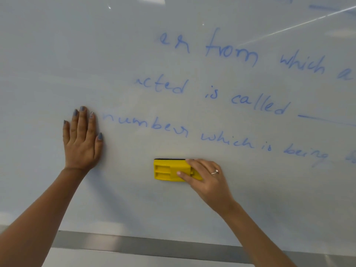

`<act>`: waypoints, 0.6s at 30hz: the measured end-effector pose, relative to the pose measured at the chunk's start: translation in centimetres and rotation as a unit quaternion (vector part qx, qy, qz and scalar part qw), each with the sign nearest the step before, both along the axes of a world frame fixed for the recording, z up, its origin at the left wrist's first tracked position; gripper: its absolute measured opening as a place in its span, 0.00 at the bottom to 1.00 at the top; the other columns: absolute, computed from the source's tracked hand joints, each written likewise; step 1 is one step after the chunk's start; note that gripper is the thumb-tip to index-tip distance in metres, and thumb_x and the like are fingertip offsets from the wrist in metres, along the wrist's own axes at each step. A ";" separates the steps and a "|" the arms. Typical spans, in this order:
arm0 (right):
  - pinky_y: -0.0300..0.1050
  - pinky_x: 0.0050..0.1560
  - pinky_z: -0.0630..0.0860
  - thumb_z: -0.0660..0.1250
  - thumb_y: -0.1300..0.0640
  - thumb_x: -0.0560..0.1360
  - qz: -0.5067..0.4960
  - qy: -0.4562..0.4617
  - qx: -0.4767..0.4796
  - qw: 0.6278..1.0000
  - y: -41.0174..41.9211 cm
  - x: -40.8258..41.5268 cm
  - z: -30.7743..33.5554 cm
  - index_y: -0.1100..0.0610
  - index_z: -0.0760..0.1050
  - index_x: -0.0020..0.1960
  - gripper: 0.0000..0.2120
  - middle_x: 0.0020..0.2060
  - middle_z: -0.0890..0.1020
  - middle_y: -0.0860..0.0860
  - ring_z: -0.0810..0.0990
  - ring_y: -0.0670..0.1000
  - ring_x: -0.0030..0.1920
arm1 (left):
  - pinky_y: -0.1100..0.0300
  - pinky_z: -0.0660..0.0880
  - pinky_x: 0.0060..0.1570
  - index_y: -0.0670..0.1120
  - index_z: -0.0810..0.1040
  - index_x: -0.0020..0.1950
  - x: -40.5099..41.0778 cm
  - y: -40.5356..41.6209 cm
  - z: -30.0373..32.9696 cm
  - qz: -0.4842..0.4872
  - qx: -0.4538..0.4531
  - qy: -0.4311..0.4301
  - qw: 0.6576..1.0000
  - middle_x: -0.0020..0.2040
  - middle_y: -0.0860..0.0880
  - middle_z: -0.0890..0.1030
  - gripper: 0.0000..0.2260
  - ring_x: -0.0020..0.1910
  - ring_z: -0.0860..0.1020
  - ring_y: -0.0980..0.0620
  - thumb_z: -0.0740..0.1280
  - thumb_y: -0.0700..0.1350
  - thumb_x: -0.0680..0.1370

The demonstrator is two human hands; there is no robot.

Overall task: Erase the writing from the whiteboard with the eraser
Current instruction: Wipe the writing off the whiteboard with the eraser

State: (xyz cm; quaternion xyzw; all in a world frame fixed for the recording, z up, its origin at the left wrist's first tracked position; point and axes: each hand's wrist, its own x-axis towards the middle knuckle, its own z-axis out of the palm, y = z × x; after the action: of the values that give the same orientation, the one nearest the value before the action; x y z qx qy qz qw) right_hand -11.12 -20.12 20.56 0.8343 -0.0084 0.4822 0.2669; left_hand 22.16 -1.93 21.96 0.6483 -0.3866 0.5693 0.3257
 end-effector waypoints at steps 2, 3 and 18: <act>0.51 0.55 0.75 0.70 0.61 0.76 -0.014 -0.008 0.001 1.000 -1.0 -1.9 -0.1 0.45 0.78 0.62 0.18 0.57 0.81 0.55 0.80 0.56 0.54 | 0.49 0.43 0.77 0.36 0.60 0.77 0.2 0.0 0.0 0.001 -0.001 -0.002 1.000 0.74 0.32 0.64 0.24 0.80 0.46 0.49 0.53 0.46 0.83; 0.52 0.54 0.75 0.69 0.61 0.77 -0.019 -0.011 0.004 1.000 -1.4 -2.8 -0.1 0.46 0.78 0.62 0.17 0.57 0.81 0.56 0.80 0.57 0.54 | 0.49 0.43 0.77 0.37 0.59 0.77 0.3 -0.1 -0.1 0.002 -0.001 -0.001 1.000 0.74 0.32 0.64 0.24 0.80 0.46 0.49 0.53 0.46 0.83; 0.52 0.50 0.72 0.69 0.55 0.75 -0.035 -0.113 0.083 0.989 1.5 0.4 1.2 0.50 0.68 0.70 0.24 0.58 0.75 0.57 0.77 0.59 0.51 | 0.49 0.53 0.75 0.42 0.62 0.77 0.8 0.9 0.6 -0.016 -0.002 -0.036 0.999 0.75 0.38 0.66 0.23 0.77 0.60 0.43 0.55 0.45 0.83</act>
State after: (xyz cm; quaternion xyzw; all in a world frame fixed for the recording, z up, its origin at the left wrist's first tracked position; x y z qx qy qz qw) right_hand -10.77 -18.67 21.72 0.7931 -0.1079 0.5613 0.2105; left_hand 22.97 -1.07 22.52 0.6206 -0.4070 0.5876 0.3223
